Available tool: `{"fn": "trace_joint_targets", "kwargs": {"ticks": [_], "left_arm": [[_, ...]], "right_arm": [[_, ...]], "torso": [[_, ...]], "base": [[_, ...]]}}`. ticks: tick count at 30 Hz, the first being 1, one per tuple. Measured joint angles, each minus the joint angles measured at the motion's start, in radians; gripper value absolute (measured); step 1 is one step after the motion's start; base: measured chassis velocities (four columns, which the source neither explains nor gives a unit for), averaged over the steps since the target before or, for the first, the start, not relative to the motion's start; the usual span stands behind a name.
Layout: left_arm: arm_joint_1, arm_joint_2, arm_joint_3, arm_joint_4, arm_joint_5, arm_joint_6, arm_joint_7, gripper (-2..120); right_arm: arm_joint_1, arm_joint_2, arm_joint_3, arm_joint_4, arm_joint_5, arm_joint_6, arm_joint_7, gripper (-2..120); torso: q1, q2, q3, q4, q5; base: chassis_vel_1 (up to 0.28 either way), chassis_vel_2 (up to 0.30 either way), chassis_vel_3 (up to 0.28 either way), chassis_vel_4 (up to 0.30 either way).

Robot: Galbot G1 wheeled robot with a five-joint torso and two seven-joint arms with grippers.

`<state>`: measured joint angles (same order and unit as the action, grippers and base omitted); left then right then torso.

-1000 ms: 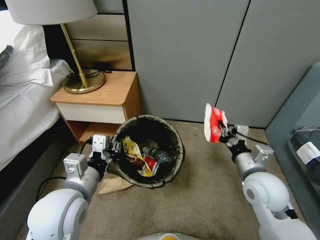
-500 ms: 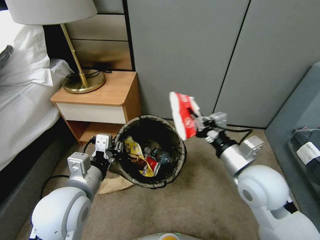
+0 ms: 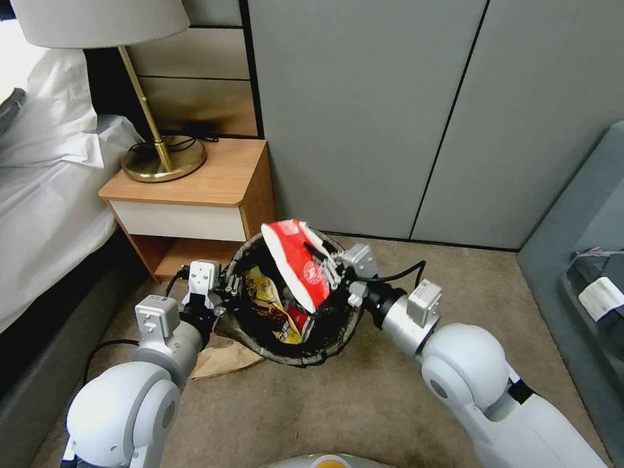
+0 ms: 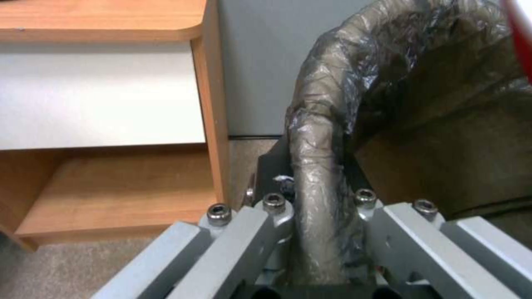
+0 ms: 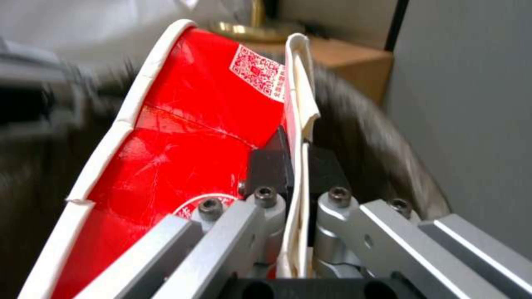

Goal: Pick up the trash bin, then pick up the garbage from the floor and place it into the trash bin.

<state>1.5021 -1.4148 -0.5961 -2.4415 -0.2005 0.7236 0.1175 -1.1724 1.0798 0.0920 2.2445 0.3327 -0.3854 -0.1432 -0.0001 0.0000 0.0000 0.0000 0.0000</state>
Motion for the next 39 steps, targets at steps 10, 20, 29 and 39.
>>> {"fn": "trace_joint_targets", "kwargs": {"ticks": [10, 20, 29, 39], "left_arm": [[-0.008, -0.002, 0.001, 0.006, 0.0, 0.001, 0.0, 3], [-0.01, -0.004, 0.001, 0.007, 0.001, 0.003, -0.001, 3], [-0.006, -0.003, 0.002, 0.007, 0.002, 0.004, -0.001, 3], [0.009, -0.007, -0.023, -0.007, 0.002, 0.0, -0.001, 3]], "right_arm": [[-0.017, -0.026, -0.001, -0.014, -0.059, -0.024, 0.007, 16], [-0.017, -0.015, -0.014, -0.018, -0.067, -0.027, 0.052, 54], [-0.073, -0.012, 0.057, 0.05, -0.003, -0.017, 0.107, 82], [-0.242, 0.062, 0.285, 0.151, 0.004, 0.11, 0.258, 100]], "torso": [[0.0, 0.0, 0.0, -0.0001, 0.0], [0.0, 0.0, 0.0, 0.0, 0.0], [0.0, 0.0, 0.0, 0.0, 0.0], [0.0, 0.0, 0.0, -0.0003, 0.0002]], "base": [[0.0, 0.0, 0.0, 0.0], [0.0, 0.0, 0.0, 0.0], [0.0, 0.0, 0.0, 0.0], [0.0, 0.0, 0.0, 0.0]]}}
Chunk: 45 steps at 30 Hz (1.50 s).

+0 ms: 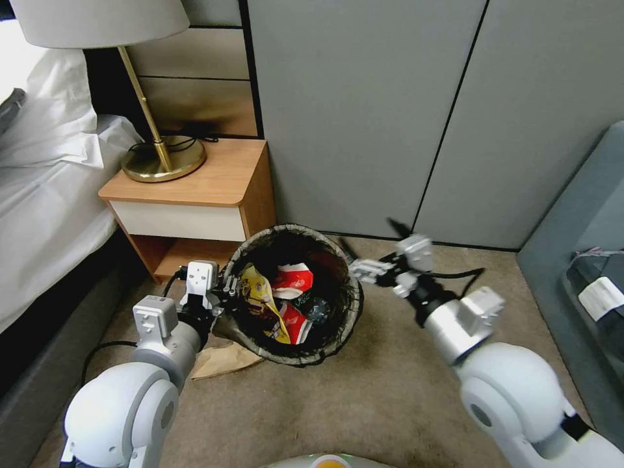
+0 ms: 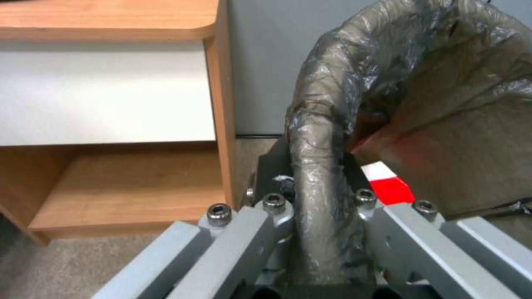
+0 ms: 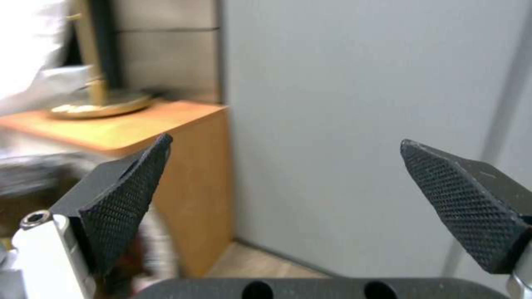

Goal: Pick up the trash bin, then pick up the garbage from the floor and place it into the trash bin.

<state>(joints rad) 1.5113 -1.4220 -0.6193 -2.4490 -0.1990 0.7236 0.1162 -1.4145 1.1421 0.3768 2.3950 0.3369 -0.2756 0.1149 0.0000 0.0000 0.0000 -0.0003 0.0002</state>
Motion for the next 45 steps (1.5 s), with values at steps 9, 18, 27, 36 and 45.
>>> {"fn": "trace_joint_targets", "kwargs": {"ticks": [9, 18, 27, 36, 45], "left_arm": [[0.011, 0.0, -0.015, -0.005, -0.002, -0.002, 0.0, 3], [0.023, 0.0, -0.025, -0.014, -0.002, 0.003, 0.005, 3], [0.029, 0.008, -0.027, -0.018, 0.001, 0.004, 0.016, 3], [0.033, 0.014, -0.037, -0.021, 0.002, 0.005, 0.029, 3], [0.035, 0.013, -0.04, -0.021, 0.003, 0.005, 0.029, 3]], "right_arm": [[-0.152, 0.095, 0.117, -0.014, -0.127, 0.132, 0.011, 100], [-0.375, 0.23, 0.171, -0.035, -0.248, 0.285, -0.057, 100], [-0.422, 0.225, 0.179, -0.061, -0.261, 0.352, -0.041, 100], [-0.441, 0.223, 0.174, -0.077, -0.272, 0.389, -0.021, 100], [-0.439, 0.219, 0.178, -0.084, -0.27, 0.389, -0.02, 100]], "torso": [[0.0, 0.0, 0.0, 0.0006, -0.0002], [0.0, 0.0, 0.0, 0.0002, -0.0003], [0.0, 0.0, 0.0, 0.0003, -0.0003], [0.0, 0.0, 0.0, 0.0004, -0.0003], [0.0, 0.0, 0.0, 0.0003, -0.0002]], "base": [[0.0, 0.0, 0.0, 0.0], [0.0, 0.0, 0.0, 0.0], [0.0, 0.0, 0.0, 0.0], [0.012, 0.013, 0.012, 0.017], [0.048, 0.035, 0.039, 0.035]]}}
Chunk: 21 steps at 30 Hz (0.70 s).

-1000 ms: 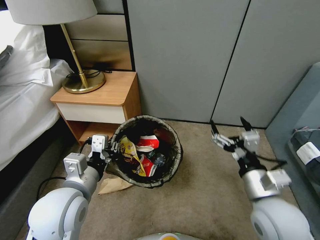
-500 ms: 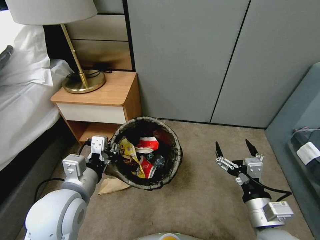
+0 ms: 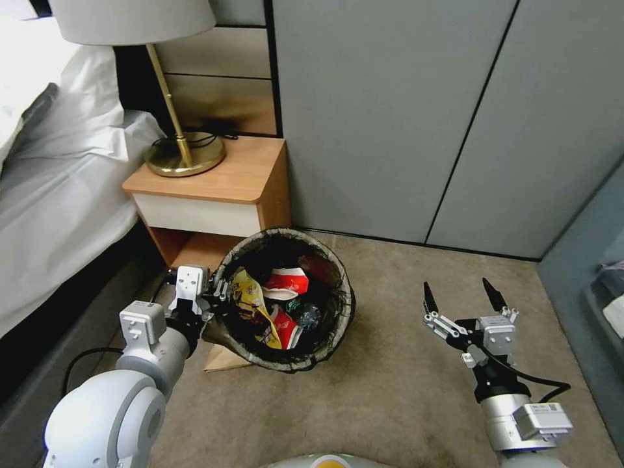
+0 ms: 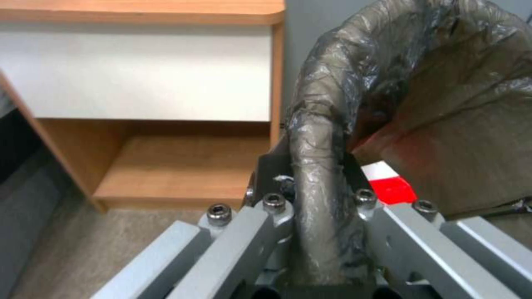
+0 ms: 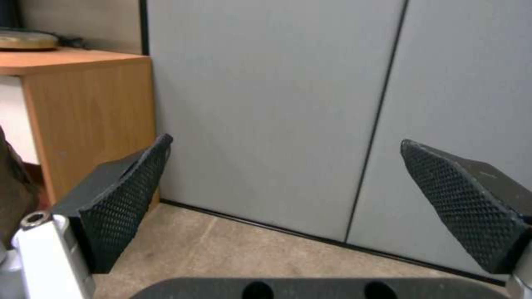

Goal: Pick up the trash bin, then pick up the garbage from the floor and place it into the trash bin.

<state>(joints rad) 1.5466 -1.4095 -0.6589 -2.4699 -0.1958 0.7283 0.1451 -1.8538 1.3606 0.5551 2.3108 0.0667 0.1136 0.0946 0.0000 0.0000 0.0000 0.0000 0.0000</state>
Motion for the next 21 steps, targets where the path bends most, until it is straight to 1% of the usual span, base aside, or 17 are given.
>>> {"fn": "trace_joint_targets", "kwargs": {"ticks": [21], "left_arm": [[0.002, -0.002, -0.005, 0.002, 0.0, -0.001, 0.0, 3]], "right_arm": [[0.001, -0.003, -0.005, -0.026, 0.009, -0.002, -0.007, 100]], "torso": [[0.0, 0.0, 0.0, 0.0, 0.0]], "base": [[0.065, 0.067, 0.064, 0.063]]}}
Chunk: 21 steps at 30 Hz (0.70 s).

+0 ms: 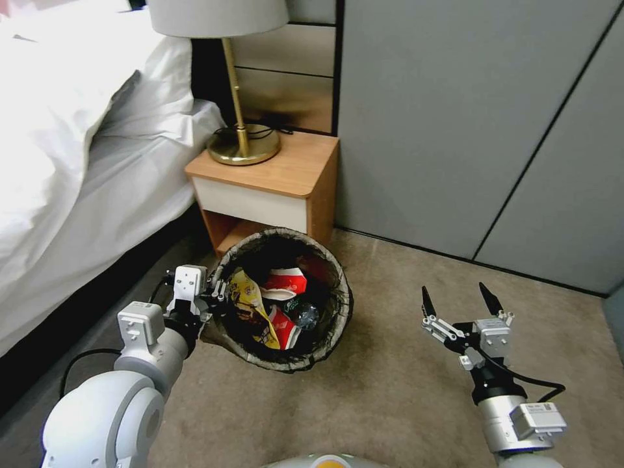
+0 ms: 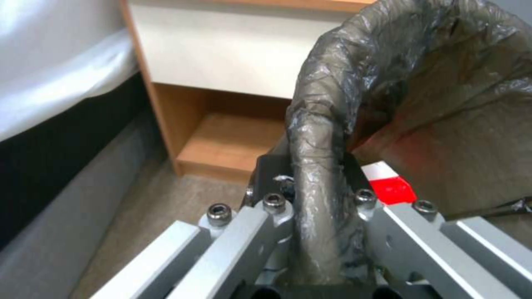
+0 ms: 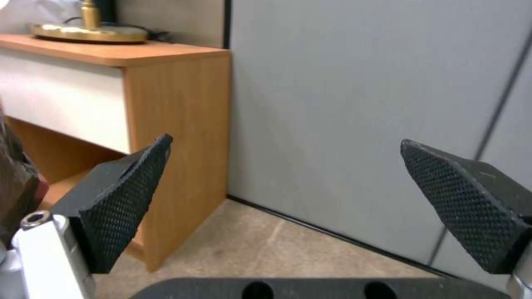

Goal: Pick up the trash bin, then pick up the garbage from the floor and place it into the trash bin.

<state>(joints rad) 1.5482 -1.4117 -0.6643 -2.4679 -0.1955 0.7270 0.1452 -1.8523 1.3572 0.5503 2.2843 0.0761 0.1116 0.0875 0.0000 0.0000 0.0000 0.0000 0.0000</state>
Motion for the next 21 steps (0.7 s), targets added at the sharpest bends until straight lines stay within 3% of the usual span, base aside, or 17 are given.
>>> {"fn": "trace_joint_targets", "kwargs": {"ticks": [21], "left_arm": [[-0.002, -0.004, 0.0, 0.007, 0.0, -0.003, 0.0, 3]], "right_arm": [[-0.004, -0.002, -0.002, -0.016, 0.008, -0.006, -0.018, 100]], "torso": [[0.0, 0.0, 0.0, 0.0, 0.0]], "base": [[0.077, 0.083, 0.076, 0.074]]}}
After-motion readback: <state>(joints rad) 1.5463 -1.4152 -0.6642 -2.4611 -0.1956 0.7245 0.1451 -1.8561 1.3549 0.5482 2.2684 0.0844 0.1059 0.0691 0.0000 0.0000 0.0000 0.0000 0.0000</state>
